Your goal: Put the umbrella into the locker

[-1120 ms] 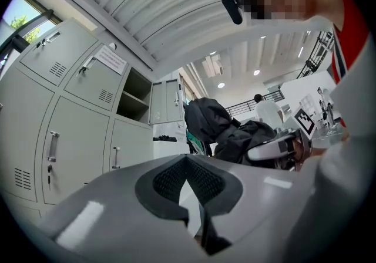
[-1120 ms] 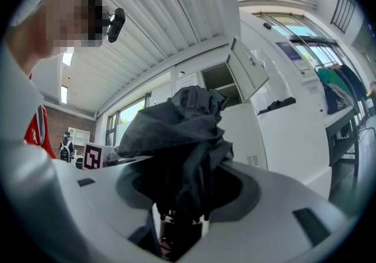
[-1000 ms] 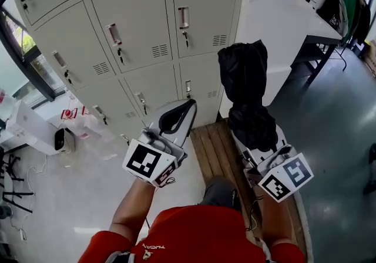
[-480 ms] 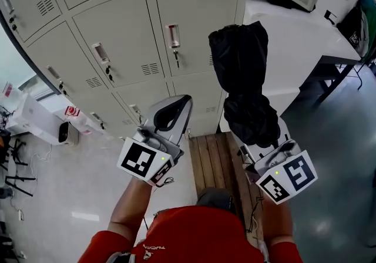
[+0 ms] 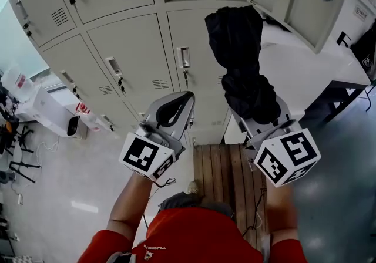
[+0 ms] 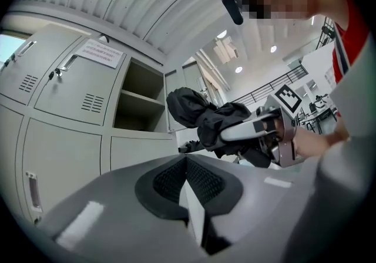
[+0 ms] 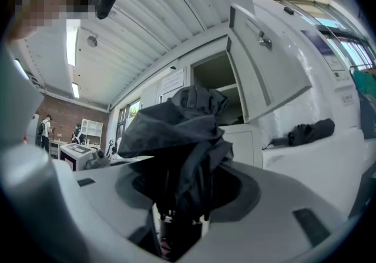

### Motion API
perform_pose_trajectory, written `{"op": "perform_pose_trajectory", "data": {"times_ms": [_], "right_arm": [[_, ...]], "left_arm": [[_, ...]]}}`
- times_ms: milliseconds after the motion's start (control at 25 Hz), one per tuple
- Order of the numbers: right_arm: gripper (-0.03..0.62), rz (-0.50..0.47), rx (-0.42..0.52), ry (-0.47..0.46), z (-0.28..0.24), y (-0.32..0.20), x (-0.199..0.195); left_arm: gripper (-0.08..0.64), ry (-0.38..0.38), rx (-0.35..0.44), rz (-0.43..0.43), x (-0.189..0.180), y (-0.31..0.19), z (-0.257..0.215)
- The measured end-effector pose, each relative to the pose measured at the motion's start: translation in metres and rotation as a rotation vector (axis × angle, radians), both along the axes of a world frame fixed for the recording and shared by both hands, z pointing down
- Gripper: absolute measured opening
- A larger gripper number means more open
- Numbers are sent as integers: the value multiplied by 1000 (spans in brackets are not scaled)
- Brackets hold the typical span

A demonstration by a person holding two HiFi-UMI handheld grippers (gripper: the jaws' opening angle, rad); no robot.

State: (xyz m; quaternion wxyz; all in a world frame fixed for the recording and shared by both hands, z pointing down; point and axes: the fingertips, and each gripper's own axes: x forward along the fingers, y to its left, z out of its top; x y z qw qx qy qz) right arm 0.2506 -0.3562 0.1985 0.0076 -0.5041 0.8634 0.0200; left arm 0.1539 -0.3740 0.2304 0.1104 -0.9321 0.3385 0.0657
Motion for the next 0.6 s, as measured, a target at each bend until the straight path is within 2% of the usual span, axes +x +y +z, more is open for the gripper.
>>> {"op": "perform_pose_trajectory", "data": {"times_ms": [160, 600], "right_arm": [[219, 13, -9, 46, -29, -36, -2], [219, 72, -122, 241, -91, -144, -12]], "left_arm": [[5, 0, 28, 6, 0, -22, -17], [5, 62, 99, 19, -2, -61, -51]]}}
